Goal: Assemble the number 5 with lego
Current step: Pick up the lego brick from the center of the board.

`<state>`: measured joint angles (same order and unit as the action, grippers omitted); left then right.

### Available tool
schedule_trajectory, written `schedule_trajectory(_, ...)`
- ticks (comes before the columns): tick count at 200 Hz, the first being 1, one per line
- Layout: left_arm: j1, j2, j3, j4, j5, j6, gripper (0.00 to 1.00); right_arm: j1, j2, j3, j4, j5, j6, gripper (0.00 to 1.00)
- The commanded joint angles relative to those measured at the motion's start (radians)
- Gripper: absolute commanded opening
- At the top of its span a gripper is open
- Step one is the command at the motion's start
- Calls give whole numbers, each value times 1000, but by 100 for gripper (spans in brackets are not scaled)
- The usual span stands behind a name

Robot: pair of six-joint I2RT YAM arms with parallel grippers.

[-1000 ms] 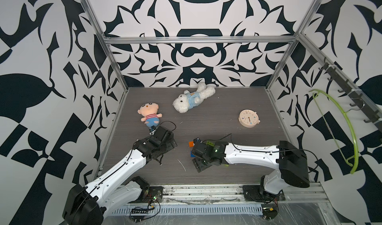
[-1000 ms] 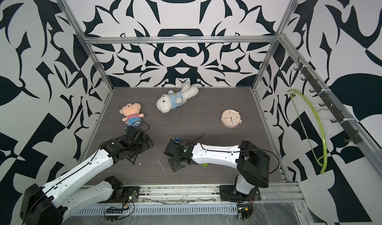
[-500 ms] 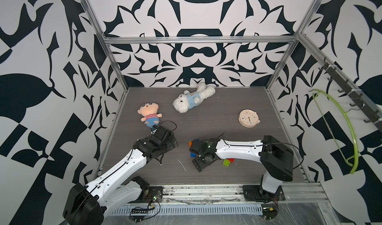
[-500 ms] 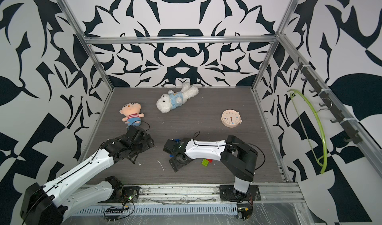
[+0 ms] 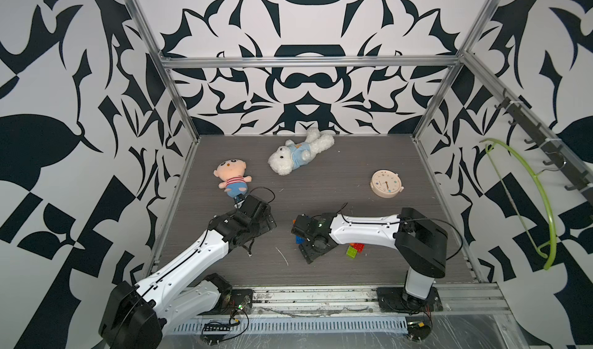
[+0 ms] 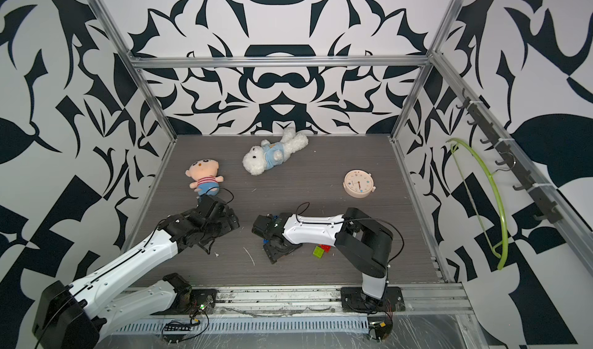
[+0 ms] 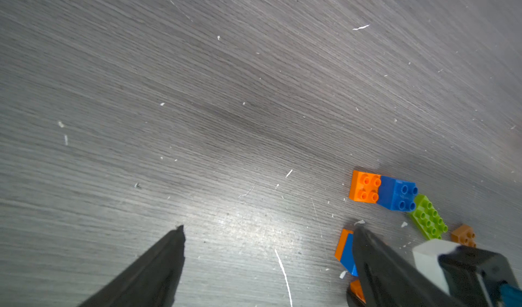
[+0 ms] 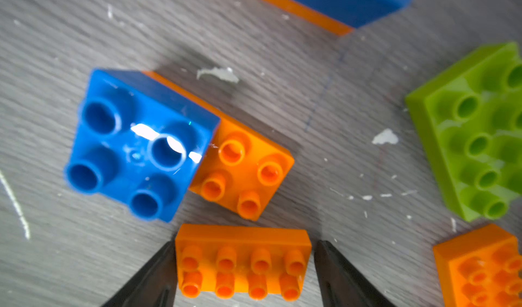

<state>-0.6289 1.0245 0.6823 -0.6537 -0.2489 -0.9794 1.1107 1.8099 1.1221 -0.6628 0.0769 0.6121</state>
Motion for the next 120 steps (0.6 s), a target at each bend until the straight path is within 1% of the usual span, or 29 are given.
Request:
schedule_trajectory(1, -2, 8, 21, -31, -18, 1, 99, 7, -3, 16, -32, 43, 40, 75)
schedule_trajectory(29, -2, 6, 23, -38, -27, -1, 99, 14, 1, 12, -37, 47, 46, 74)
schedule_trajectory(42, -2, 5, 22, -39, -27, -1, 99, 13, -4, 6, -32, 45, 47, 70)
schedule_trajectory(71, -2, 6, 23, -40, -27, -1, 99, 12, -20, 5, -39, 41, 58, 66)
schedule_trajectory(99, -2, 7, 23, -34, -21, 1, 99, 13, -76, 11, -67, 43, 91, 66)
schedule_trajectory(120, -2, 6, 12, -12, -14, -1, 99, 13, -134, 39, -108, 66, 133, 66)
